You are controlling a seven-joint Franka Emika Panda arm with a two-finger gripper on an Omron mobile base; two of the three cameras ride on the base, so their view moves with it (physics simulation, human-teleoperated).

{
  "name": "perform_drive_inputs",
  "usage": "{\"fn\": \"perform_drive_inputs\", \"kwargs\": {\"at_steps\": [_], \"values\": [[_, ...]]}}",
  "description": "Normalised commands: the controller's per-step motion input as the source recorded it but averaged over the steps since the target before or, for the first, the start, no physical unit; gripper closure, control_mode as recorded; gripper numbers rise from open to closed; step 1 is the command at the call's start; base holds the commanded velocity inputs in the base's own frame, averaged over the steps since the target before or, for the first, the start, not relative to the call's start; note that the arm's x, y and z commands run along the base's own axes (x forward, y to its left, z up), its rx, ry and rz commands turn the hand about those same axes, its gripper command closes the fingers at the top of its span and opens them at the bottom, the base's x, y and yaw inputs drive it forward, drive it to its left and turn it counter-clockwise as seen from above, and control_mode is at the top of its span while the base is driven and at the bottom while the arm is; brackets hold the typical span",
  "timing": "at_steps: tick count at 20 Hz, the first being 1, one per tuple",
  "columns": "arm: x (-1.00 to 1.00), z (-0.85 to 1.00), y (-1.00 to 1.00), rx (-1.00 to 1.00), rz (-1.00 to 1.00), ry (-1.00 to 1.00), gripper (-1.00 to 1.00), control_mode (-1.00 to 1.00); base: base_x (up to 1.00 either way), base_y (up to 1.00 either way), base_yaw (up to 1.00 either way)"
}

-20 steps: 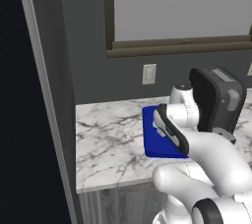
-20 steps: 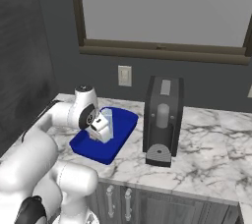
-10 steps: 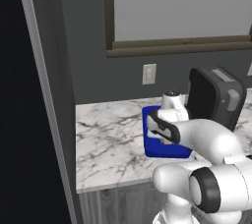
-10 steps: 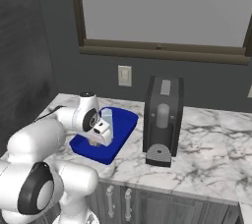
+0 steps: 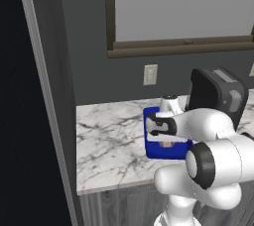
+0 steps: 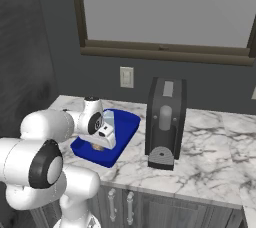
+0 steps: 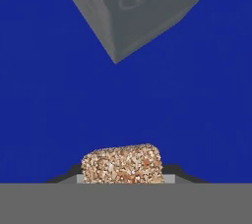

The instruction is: Take out the milk from the fridge and place it on the tray on the counter. Then take the sugar cube near the tray and place it in the tray.

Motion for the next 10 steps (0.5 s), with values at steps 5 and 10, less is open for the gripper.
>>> {"fn": "perform_drive_inputs", "kwargs": {"at_steps": [5,10], "values": [[0.09,-0.34,0.00,0.00,0.03,0.00,1.00,-1.00,0.00,0.00,0.00],[0.06,-0.30,0.00,0.00,0.02,0.00,-1.00,-1.00,0.00,0.00,0.00]]}}
